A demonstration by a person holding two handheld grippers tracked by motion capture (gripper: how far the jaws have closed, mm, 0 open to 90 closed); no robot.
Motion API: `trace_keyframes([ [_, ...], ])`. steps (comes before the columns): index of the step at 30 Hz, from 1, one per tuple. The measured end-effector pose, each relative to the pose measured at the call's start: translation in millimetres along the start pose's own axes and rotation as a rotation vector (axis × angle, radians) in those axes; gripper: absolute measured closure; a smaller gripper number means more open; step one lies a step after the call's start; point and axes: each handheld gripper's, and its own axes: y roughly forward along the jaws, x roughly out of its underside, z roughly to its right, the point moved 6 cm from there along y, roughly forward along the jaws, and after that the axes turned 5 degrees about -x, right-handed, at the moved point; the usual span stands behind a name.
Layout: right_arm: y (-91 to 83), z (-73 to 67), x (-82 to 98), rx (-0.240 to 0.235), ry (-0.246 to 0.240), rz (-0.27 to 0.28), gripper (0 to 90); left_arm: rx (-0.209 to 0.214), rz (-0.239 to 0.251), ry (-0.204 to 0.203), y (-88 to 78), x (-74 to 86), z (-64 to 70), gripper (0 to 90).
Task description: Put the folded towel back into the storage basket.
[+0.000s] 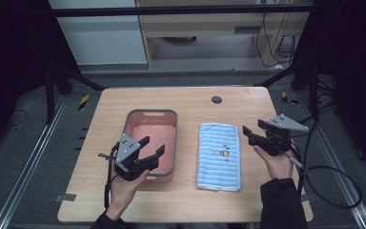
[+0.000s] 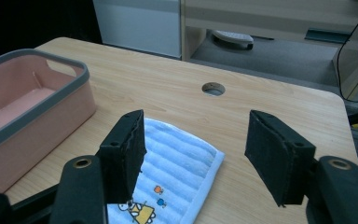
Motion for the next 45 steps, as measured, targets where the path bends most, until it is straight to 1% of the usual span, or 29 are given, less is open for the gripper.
trace_keyframes([
  [2, 1.2, -0.3, -1.4, -0.004, 0.005, 0.002, 37.7, 0.015, 0.0, -0.007, 3.9, 0.1, 6.8, 37.6],
  [3, 1.2, -0.3, -1.4, -0.004, 0.005, 0.002, 37.7, 0.015, 0.0, -0.007, 3.9, 0.1, 6.8, 37.8],
  [5, 3.7, 1.8, -2.6, 0.001, 0.002, 0.002, 37.6, 0.021, -0.005, 0.003, 6.4, 0.5, 11.4, 38.1],
  [6, 4.7, 2.3, -3.0, 0.002, 0.002, 0.002, 37.6, 0.028, -0.007, 0.015, 8.9, 0.5, 16.4, 38.3],
  [8, 6.5, 3.3, -3.4, 0.005, -0.001, 0.003, 37.5, 0.033, -0.009, 0.023, 11.2, 0.4, 20.3, 38.8],
  [9, 6.5, 3.3, -3.4, 0.005, -0.001, 0.003, 37.5, 0.033, -0.009, 0.023, 11.2, 0.4, 20.3, 39.2],
  [12, 11.9, 5.9, -2.5, 0.004, -0.005, 0.0, 37.7, 0.051, -0.019, 0.022, 17.6, 2.1, 28.9, 40.5],
  [13, 11.9, 5.9, -2.5, 0.004, -0.005, 0.0, 37.7, 0.051, -0.019, 0.022, 17.6, 2.1, 28.9, 40.7],
  [14, 15.6, 7.5, -1.5, 0.006, -0.005, -0.006, 37.9, 0.058, -0.027, 0.031, 21.5, 3.8, 34.3, 41.0],
  [17, 19.5, 10.2, -0.7, 0.009, -0.002, -0.013, 37.9, 0.071, -0.037, 0.039, 27.3, 6.3, 42.1, 41.7],
  [18, 20.9, 11.9, -0.5, 0.011, -0.003, -0.013, 38.0, 0.071, -0.037, 0.039, 27.3, 6.3, 42.1, 41.9],
  [19, 22.1, 13.0, -0.4, 0.01, 0.002, -0.014, 38.0, 0.08, -0.045, 0.041, 31.0, 7.8, 47.1, 42.0],
  [22, 26.0, 16.7, 0.4, 0.012, 0.006, -0.017, 38.1, 0.093, -0.054, 0.048, 36.2, 9.5, 55.7, 42.5],
  [24, 28.4, 19.2, 1.0, 0.015, 0.005, -0.02, 38.2, 0.1, -0.058, 0.061, 39.6, 10.6, 61.3, 42.9],
  [26, 30.5, 21.6, 1.9, 0.019, 0.006, -0.023, 38.5, 0.104, -0.062, 0.066, 41.2, 11.3, 63.8, 43.1],
  [27, 31.6, 22.7, 2.2, 0.018, 0.009, -0.023, 38.5, 0.109, -0.072, 0.07, 45.3, 13.0, 68.4, 43.3],
  [28, 32.8, 24.0, 2.7, 0.019, 0.012, -0.023, 38.5, 0.109, -0.072, 0.07, 45.3, 13.0, 68.4, 43.3],
  [29, 34.2, 25.7, 3.3, 0.021, 0.014, -0.022, 38.7, 0.116, -0.082, 0.069, 49.2, 15.3, 73.5, 43.3],
  [30, 34.2, 25.7, 3.3, 0.021, 0.014, -0.022, 38.7, 0.116, -0.082, 0.069, 49.2, 15.3, 73.5, 43.3],
  [31, 36.8, 28.1, 4.8, 0.02, 0.023, -0.024, 38.7, 0.118, -0.087, 0.08, 52.1, 17.7, 77.9, 43.3],
  [35, 41.4, 31.2, 8.0, 0.02, 0.025, -0.03, 38.8, 0.124, -0.102, 0.08, 58.1, 22.1, 84.1, 43.6],
  [39, 44.8, 33.2, 10.5, 0.02, 0.029, -0.032, 39.2, 0.123, -0.113, 0.093, 62.1, 25.9, 88.3, 45.4],
  [40, 48.1, 34.2, 12.2, 0.022, 0.019, -0.034, 39.8, 0.127, -0.121, 0.095, 64.7, 28.7, 90.9, 45.9],
  [45, 57.3, 33.6, 16.4, 0.02, 0.009, -0.044, 40.8, 0.13, -0.15, 0.097, 72.2, 38.0, 97.4, 47.3],
])
